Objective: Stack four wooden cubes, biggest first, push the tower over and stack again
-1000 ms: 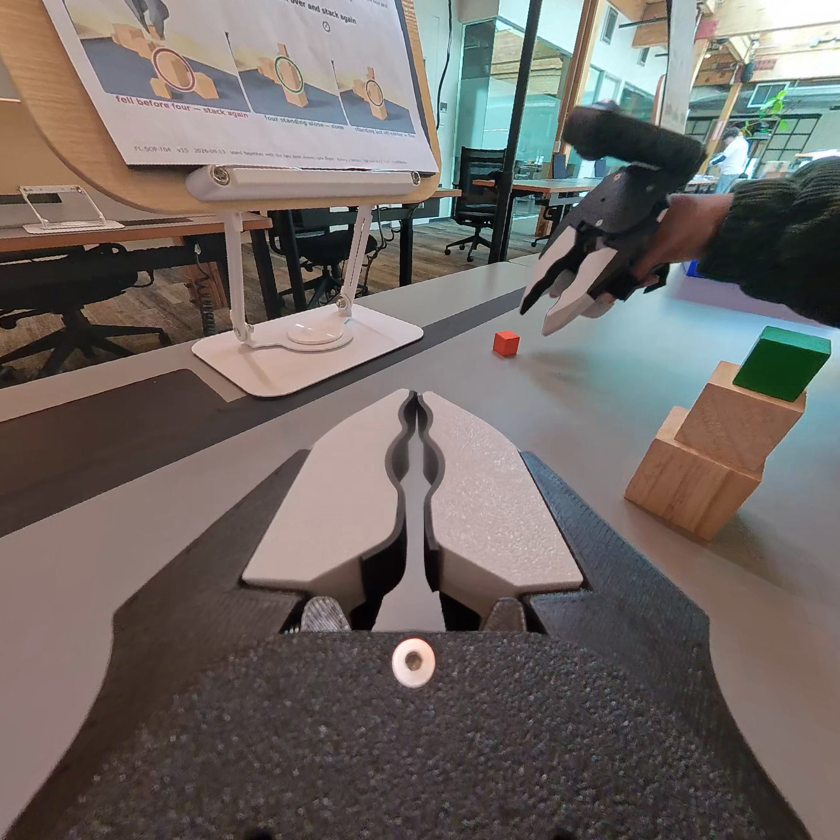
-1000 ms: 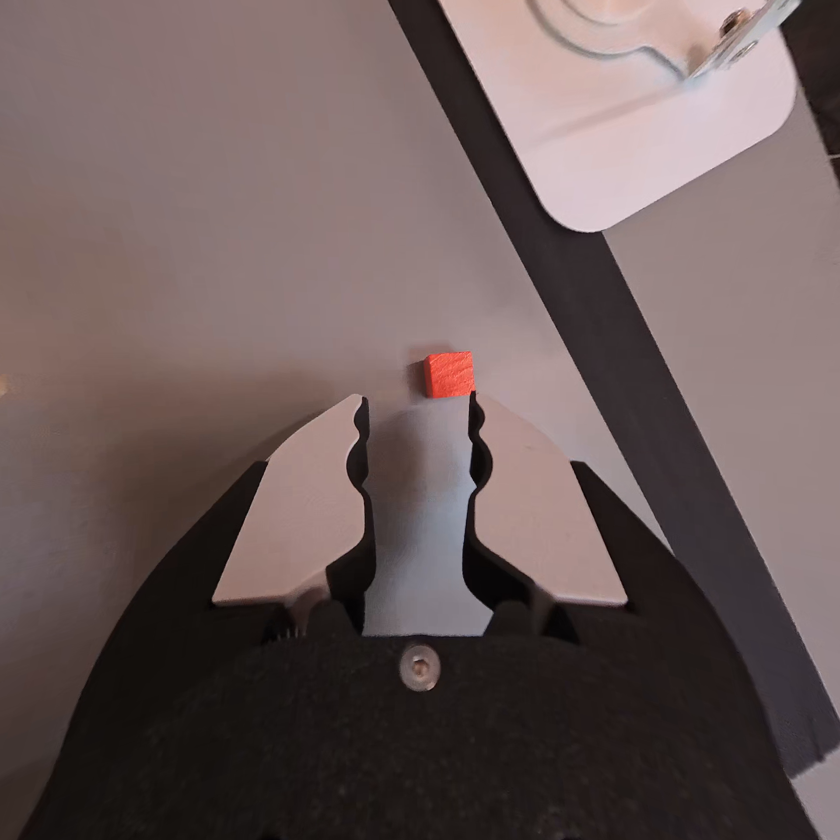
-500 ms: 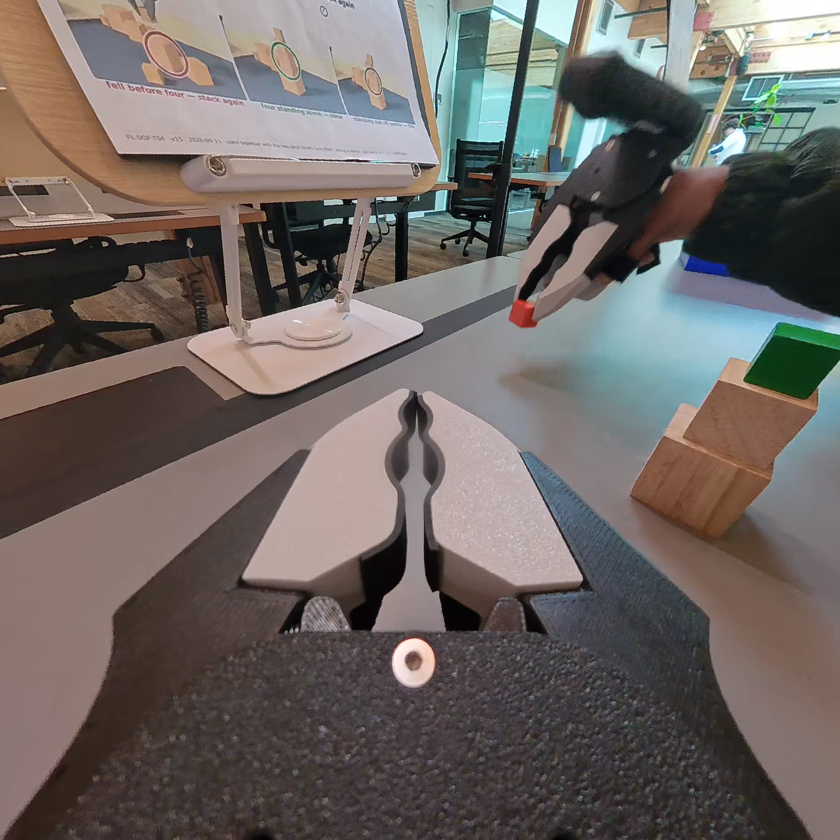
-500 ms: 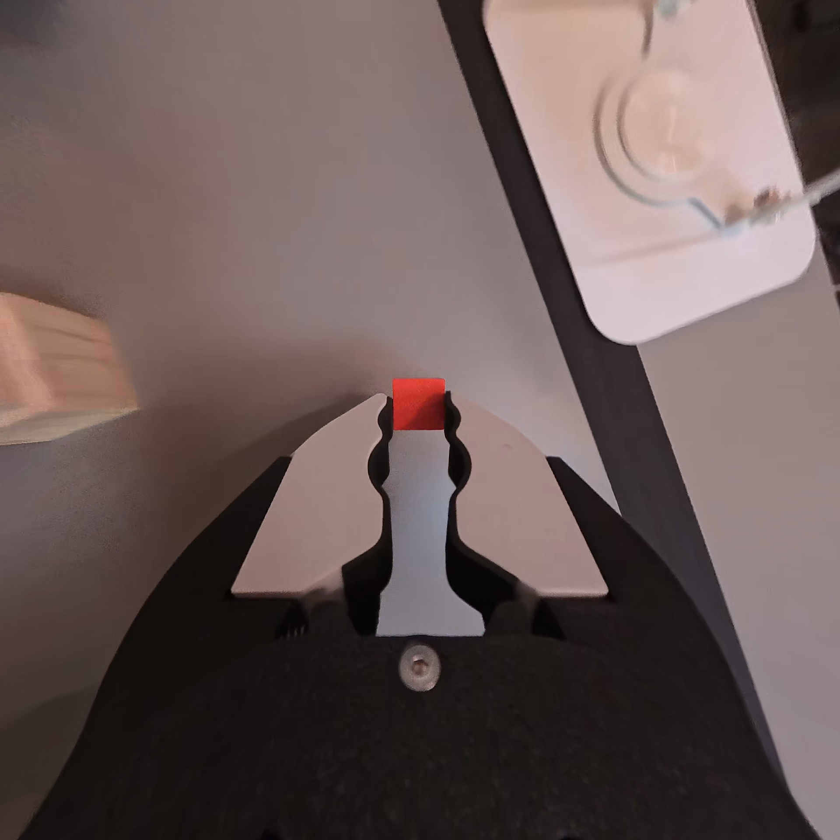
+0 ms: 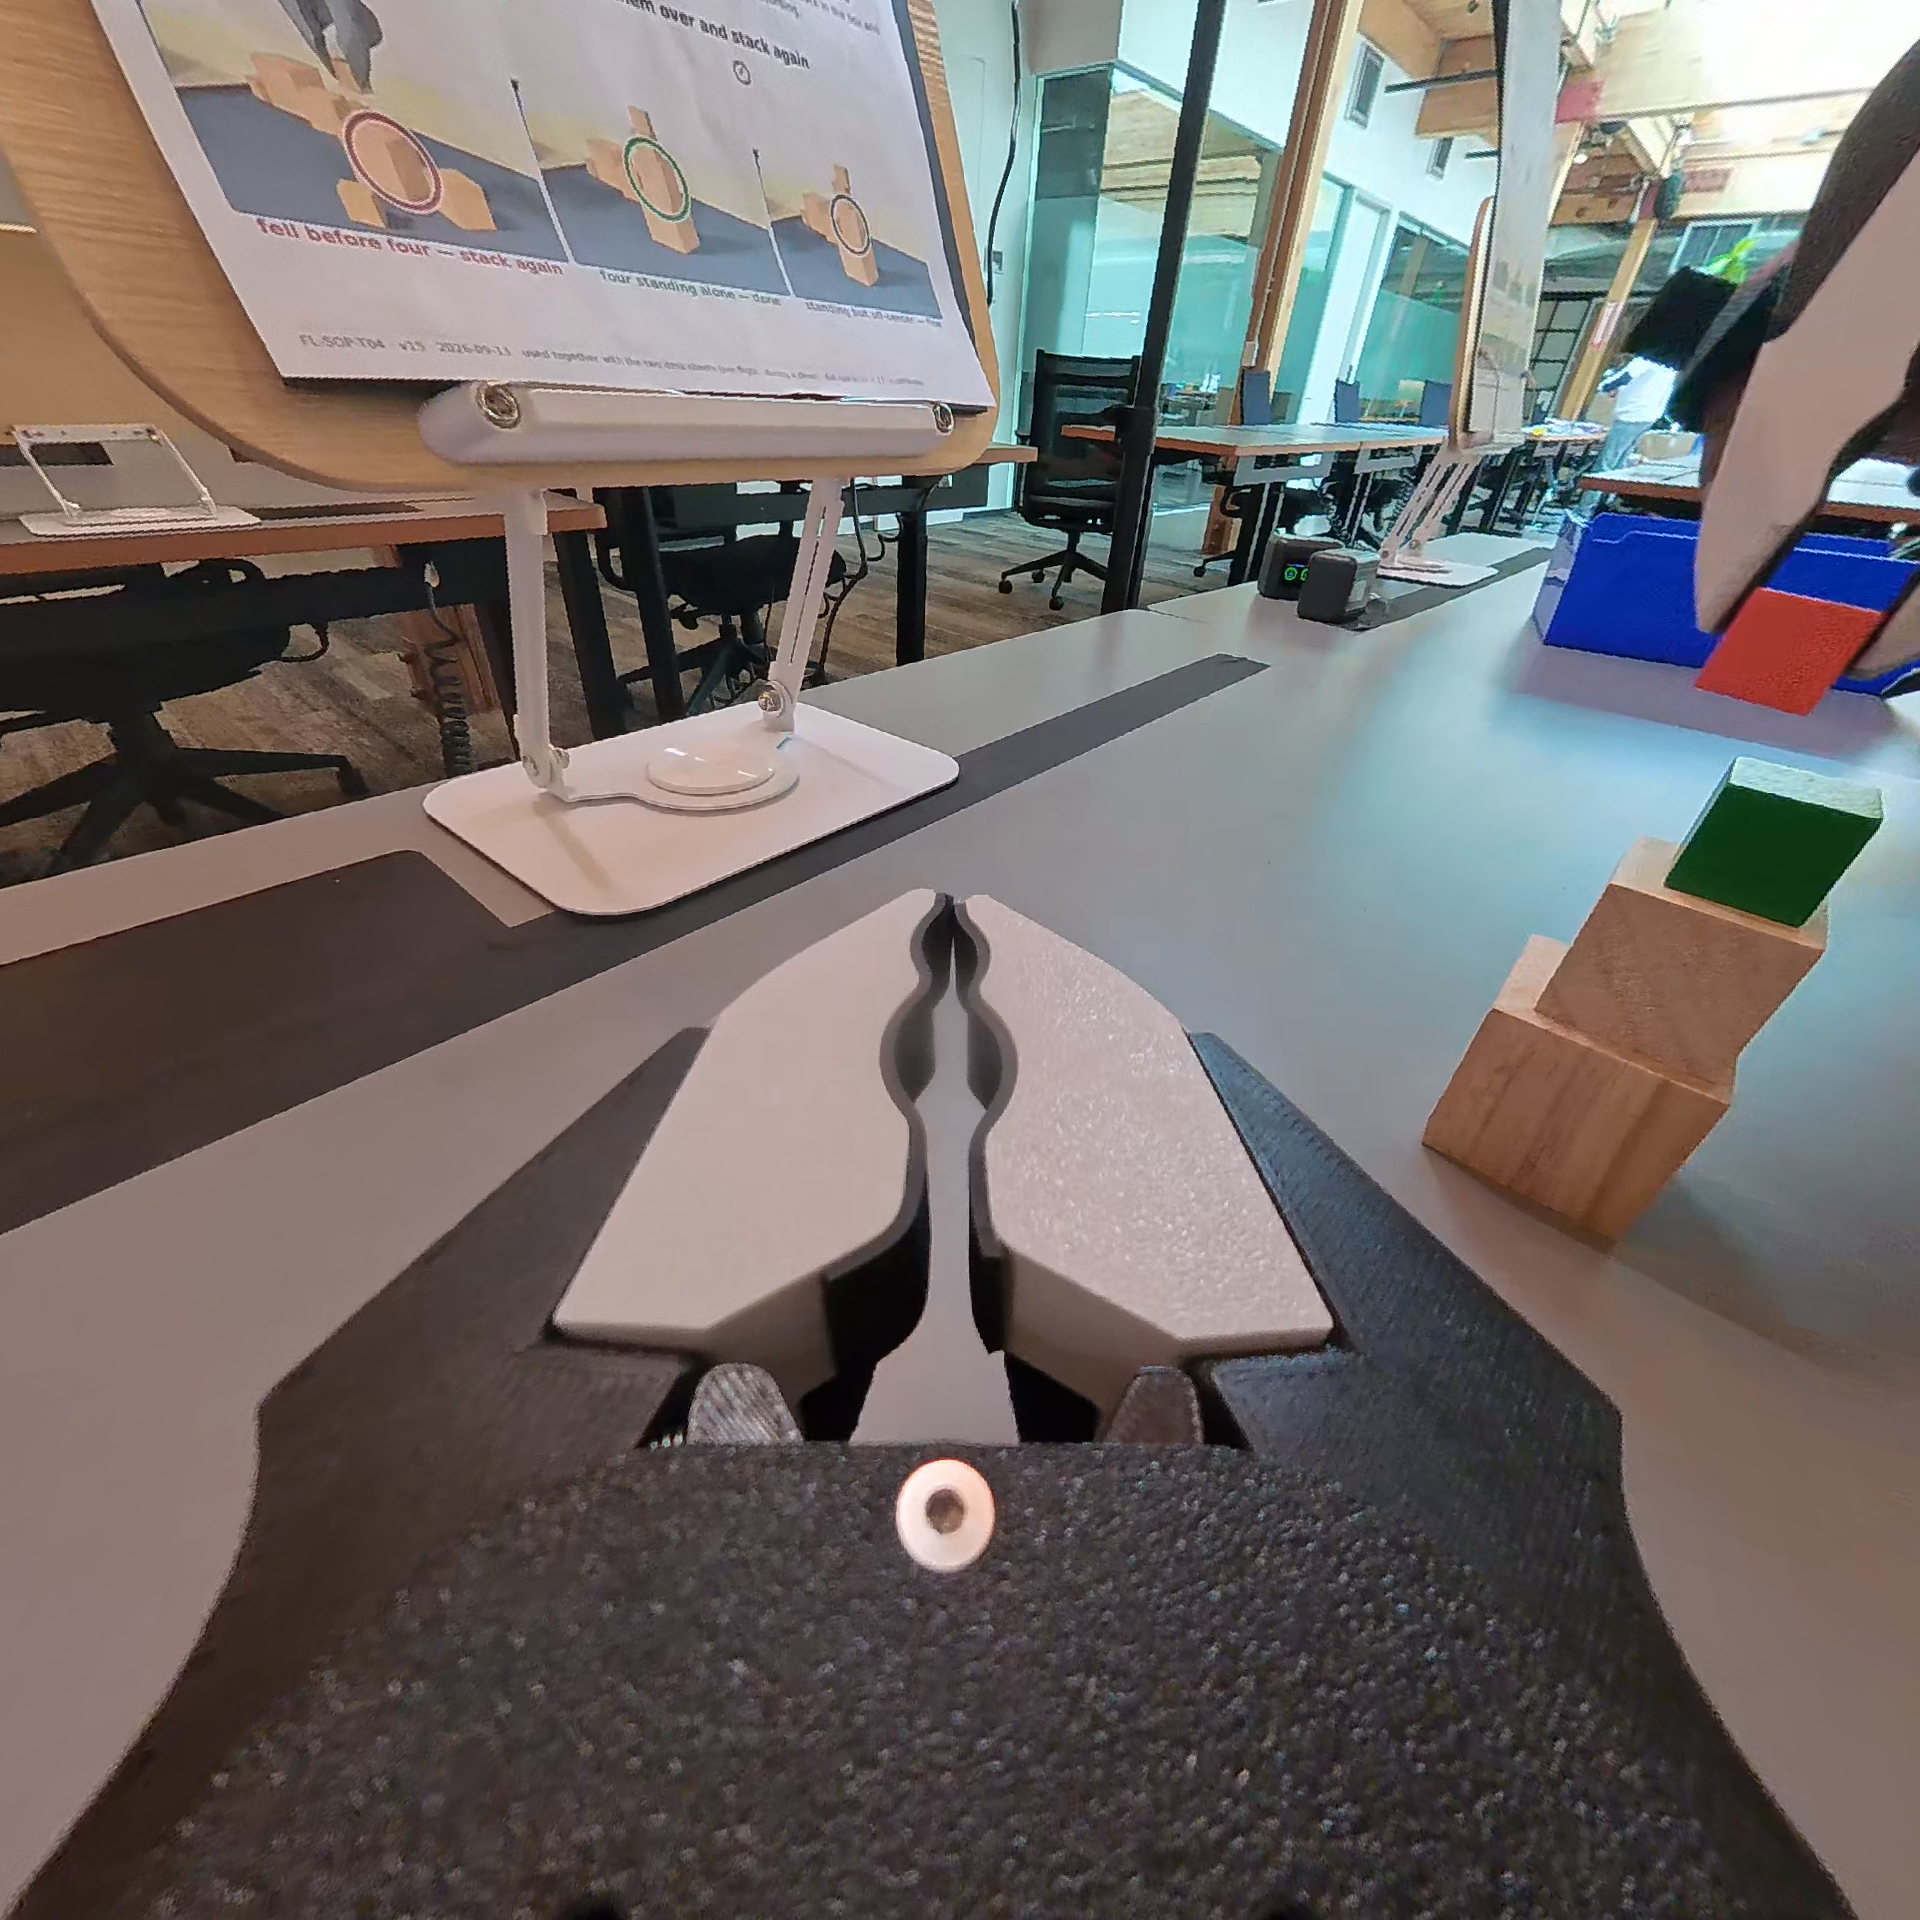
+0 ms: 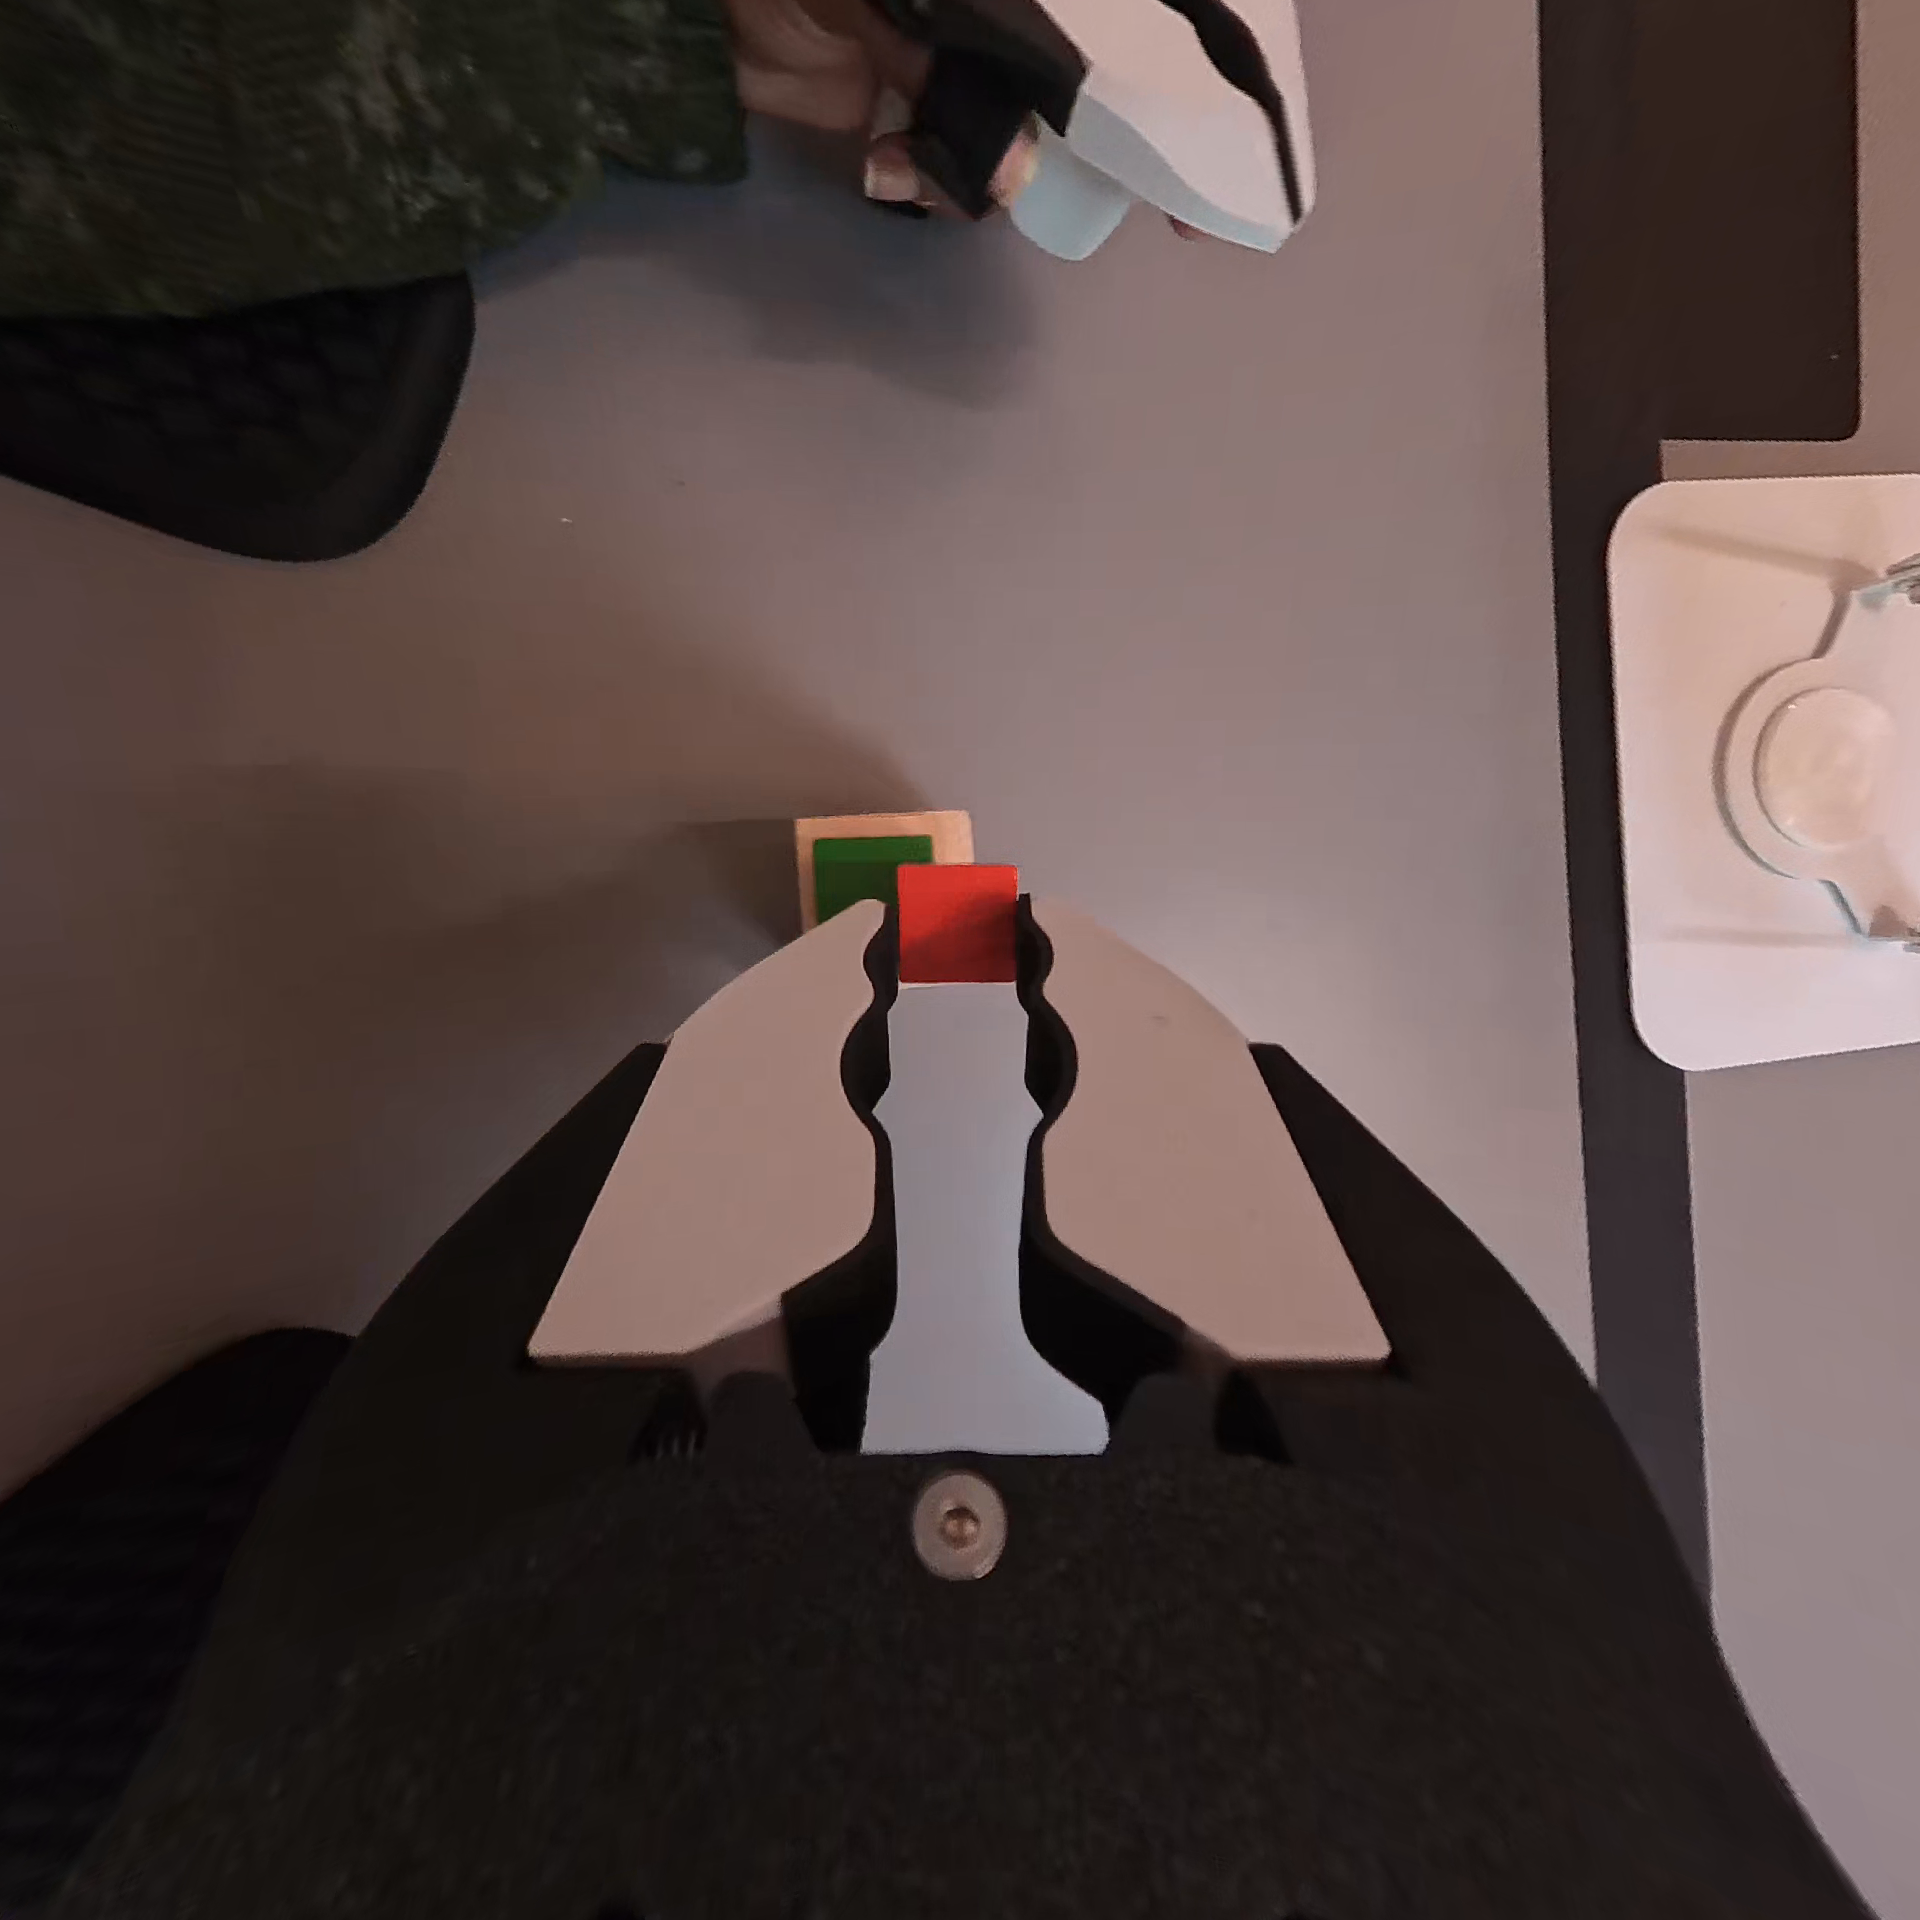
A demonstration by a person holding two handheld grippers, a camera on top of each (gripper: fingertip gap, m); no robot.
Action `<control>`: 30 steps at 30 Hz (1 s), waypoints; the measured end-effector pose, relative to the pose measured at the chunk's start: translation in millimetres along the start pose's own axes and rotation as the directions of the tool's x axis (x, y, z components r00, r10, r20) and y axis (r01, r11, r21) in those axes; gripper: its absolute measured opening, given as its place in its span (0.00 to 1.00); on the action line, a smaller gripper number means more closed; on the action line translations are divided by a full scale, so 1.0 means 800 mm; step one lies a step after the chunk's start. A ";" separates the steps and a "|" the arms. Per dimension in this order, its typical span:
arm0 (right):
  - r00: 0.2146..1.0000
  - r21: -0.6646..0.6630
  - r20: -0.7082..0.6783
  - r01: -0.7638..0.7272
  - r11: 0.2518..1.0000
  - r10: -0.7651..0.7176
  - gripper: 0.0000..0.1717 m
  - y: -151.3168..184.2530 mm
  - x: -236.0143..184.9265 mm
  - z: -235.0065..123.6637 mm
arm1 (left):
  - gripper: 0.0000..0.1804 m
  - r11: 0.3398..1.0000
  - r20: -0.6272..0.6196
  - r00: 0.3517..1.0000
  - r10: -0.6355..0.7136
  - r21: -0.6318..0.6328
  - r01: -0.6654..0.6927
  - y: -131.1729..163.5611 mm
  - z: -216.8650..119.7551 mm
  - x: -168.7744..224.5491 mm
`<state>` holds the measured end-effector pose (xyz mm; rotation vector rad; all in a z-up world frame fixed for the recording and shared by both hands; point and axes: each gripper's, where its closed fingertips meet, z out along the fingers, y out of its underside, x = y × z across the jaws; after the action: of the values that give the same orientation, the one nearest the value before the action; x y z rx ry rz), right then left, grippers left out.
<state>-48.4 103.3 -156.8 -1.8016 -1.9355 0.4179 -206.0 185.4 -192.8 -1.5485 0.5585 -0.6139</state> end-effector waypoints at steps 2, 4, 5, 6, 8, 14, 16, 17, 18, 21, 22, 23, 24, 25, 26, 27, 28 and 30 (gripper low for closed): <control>1.000 -0.010 0.012 0.004 1.000 -0.004 0.12 -0.002 -0.008 0.003 | 0.00 1.000 -0.003 1.000 0.000 0.001 0.000 0.000 0.000 0.001; 1.000 -0.017 0.017 0.013 1.000 -0.013 0.12 -0.003 -0.014 0.005 | 0.00 1.000 -0.004 1.000 0.000 0.002 0.000 0.000 0.000 0.001; 1.000 -0.023 0.016 0.012 1.000 -0.012 0.12 -0.003 -0.015 0.006 | 0.00 1.000 -0.005 1.000 0.000 0.002 0.000 0.000 0.000 0.001; 1.000 -0.028 0.017 0.015 1.000 -0.014 0.12 -0.003 -0.016 0.007 | 0.00 1.000 -0.005 1.000 0.000 0.002 0.000 0.000 -0.001 0.002; 1.000 -0.038 0.023 0.016 0.999 -0.015 0.12 -0.002 -0.018 0.009 | 0.00 1.000 -0.006 1.000 -0.001 0.002 0.001 0.000 -0.001 0.002; 0.999 -0.058 0.034 0.014 0.998 -0.012 0.13 0.001 -0.020 0.014 | 0.00 1.000 -0.006 1.000 -0.003 0.000 0.003 0.000 0.000 0.001; 0.999 -0.057 0.037 0.011 0.998 -0.009 0.12 0.001 -0.020 0.014 | 0.00 1.000 -0.007 1.000 -0.002 -0.001 0.002 0.000 0.000 0.001; 0.999 -0.058 0.037 0.012 0.998 -0.010 0.12 0.001 -0.020 0.014 | 0.00 1.000 -0.007 1.000 -0.003 -0.001 0.003 0.000 0.000 0.001; 0.999 -0.058 0.038 0.013 0.998 -0.011 0.12 0.001 -0.020 0.014 | 0.00 1.000 -0.007 1.000 -0.003 -0.001 0.003 0.000 0.000 0.001; 0.999 -0.061 0.043 0.020 0.998 -0.017 0.12 0.001 -0.022 0.014 | 0.00 1.000 -0.008 1.000 -0.003 -0.002 0.003 0.001 0.000 0.001; 0.999 -0.061 0.044 0.025 0.998 -0.022 0.13 0.001 -0.022 0.014 | 0.00 1.000 -0.008 1.000 -0.003 -0.003 0.003 0.001 0.000 0.001; 0.999 -0.062 0.044 0.028 0.998 -0.025 0.12 0.001 -0.022 0.014 | 0.00 1.000 -0.009 1.000 -0.003 -0.003 0.003 0.001 0.000 0.001; 0.999 -0.063 0.046 0.030 0.998 -0.027 0.13 0.001 -0.022 0.014 | 0.00 1.000 -0.009 1.000 -0.003 -0.003 0.003 0.001 0.000 0.001; 0.998 -0.064 0.046 0.033 0.997 -0.030 0.13 0.001 -0.022 0.014 | 0.00 1.000 -0.009 1.000 -0.004 -0.003 0.004 0.001 0.000 0.001; 0.998 -0.067 0.045 0.036 0.997 -0.033 0.13 0.001 -0.022 0.014 | 0.00 1.000 -0.009 1.000 -0.004 -0.003 0.004 0.001 0.000 0.001; 0.998 -0.070 0.044 0.038 0.997 -0.035 0.13 0.001 -0.021 0.015 | 0.00 1.000 -0.009 1.000 -0.004 -0.003 0.004 0.001 0.000 0.001; 0.998 -0.070 0.044 0.039 0.997 -0.036 0.13 0.001 -0.021 0.015 | 0.00 1.000 -0.010 1.000 -0.005 -0.002 0.005 0.001 0.000 0.001; 0.998 -0.069 0.045 0.042 0.997 -0.039 0.13 0.001 -0.021 0.015 | 0.00 1.000 -0.011 1.000 -0.004 -0.004 0.004 0.001 0.000 0.002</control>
<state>-53.4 88.0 -169.5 -1.8070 -2.0362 0.3831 -205.1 184.5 -193.5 -1.5509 0.5650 -0.6252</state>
